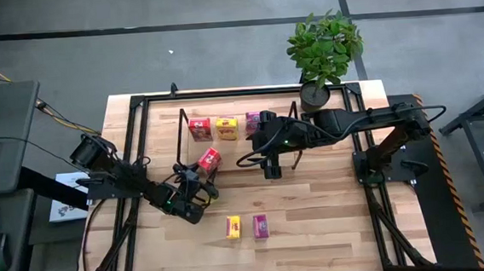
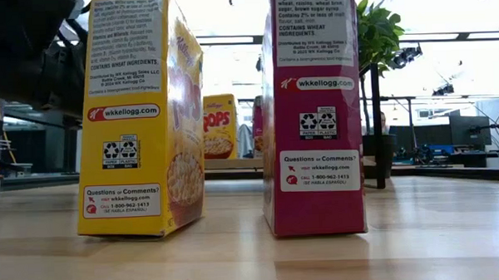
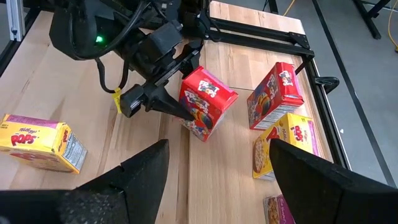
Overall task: Stack cereal on shelf
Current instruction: Put the red cereal box on the shelf aligned with the other red cereal box
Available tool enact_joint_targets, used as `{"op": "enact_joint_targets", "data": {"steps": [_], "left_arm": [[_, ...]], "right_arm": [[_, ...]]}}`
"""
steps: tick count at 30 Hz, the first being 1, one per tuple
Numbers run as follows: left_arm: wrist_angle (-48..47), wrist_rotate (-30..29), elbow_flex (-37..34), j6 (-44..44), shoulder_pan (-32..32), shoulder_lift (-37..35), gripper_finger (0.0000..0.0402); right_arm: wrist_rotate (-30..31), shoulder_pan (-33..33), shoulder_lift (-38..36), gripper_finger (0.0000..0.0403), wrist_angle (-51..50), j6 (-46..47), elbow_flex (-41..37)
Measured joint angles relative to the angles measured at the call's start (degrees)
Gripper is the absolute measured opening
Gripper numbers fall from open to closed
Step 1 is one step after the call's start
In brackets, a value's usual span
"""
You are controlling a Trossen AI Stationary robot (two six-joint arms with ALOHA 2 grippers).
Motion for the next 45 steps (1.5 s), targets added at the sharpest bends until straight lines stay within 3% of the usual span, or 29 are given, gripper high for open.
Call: {"op": "enact_joint_targets", "data": {"steps": [30, 45], "left_arm": [[0.11, -4.24, 0.0, 10.81, 1.09, -8.76, 0.0271], [1.1, -4.4, 0.0, 10.91, 1.66, -10.79, 0.0271]], "right_arm": [[-1.11, -0.02, 0.0, 0.0271, 0.02, 0.0, 0.0], [-1.09, -0.02, 0.02, 0.0271, 0.02, 0.02, 0.0]]}}
